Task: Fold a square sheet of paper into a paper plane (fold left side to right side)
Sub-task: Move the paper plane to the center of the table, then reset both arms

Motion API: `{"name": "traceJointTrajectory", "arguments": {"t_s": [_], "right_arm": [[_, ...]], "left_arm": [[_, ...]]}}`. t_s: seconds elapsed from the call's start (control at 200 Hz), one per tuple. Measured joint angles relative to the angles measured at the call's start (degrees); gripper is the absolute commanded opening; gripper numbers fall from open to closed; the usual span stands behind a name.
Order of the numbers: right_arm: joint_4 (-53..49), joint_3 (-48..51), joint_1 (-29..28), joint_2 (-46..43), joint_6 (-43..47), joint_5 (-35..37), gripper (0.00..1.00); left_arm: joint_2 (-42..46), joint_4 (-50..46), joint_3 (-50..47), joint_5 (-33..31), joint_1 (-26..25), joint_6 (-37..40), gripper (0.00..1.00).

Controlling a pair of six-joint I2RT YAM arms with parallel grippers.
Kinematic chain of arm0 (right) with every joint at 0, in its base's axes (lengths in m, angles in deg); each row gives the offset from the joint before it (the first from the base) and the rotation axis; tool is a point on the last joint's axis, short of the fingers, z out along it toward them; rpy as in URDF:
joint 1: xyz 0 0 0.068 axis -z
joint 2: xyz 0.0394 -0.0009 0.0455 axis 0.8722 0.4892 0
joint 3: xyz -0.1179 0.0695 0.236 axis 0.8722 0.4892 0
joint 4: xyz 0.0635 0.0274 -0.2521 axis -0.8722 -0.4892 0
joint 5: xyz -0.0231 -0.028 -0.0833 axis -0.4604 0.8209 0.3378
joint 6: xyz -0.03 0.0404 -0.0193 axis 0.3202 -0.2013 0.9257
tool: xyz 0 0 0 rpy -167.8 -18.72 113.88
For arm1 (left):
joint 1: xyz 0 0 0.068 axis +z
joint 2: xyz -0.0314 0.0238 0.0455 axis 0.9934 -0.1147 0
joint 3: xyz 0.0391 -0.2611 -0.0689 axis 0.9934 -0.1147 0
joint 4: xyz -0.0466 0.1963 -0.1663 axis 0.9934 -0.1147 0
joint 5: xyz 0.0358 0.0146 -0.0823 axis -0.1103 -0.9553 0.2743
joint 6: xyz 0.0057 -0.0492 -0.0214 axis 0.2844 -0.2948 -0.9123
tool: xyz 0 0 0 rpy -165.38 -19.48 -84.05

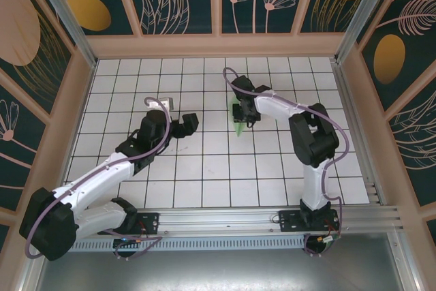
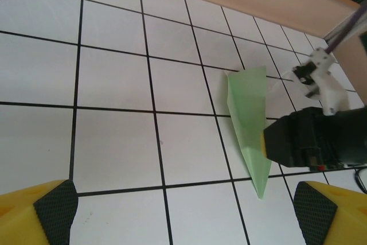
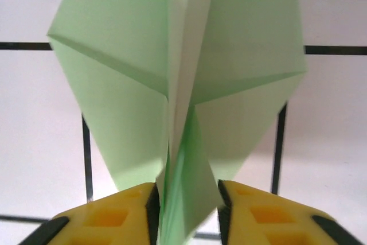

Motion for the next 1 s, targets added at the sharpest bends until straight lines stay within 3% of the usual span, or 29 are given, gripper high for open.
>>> {"name": "traceJointTrajectory", "arguments": {"t_s": [0.14,0.305,0.45,0.591,0.721,0.896,1.001], "right_arm": [[-1.4,1.1,-0.2,-7.1,0.2,1.6,0.52],[2.7,10.8,0.3,-24.9,1.9,5.5,0.74],[11.0,23.2,5.7,-41.4,4.2,11.3,0.98],[23.4,38.4,14.7,-53.7,8.6,15.9,0.99],[39.0,54.3,23.3,-59.1,13.5,16.2,0.99],[58.2,68.7,34.9,-55.5,14.7,11.4,0.99],[69.8,71.1,36.8,-49.2,14.8,8.0,0.99]], "left_arm": [[0.2,0.0,0.9,0.3,2.0,0.3,0.99],[1.8,0.1,1.3,-0.2,7.1,1.0,0.98],[5.4,2.9,-0.3,-8.1,11.0,2.6,0.98],[9.4,13.2,-8.0,-20.9,11.4,7.9,0.98],[8.8,22.9,-15.8,-31.5,11.7,14.2,0.99],[2.2,30.8,-18.1,-38.2,13.3,21.7,0.98],[-2.0,36.6,-19.5,-39.4,14.8,24.9,0.98]]}}
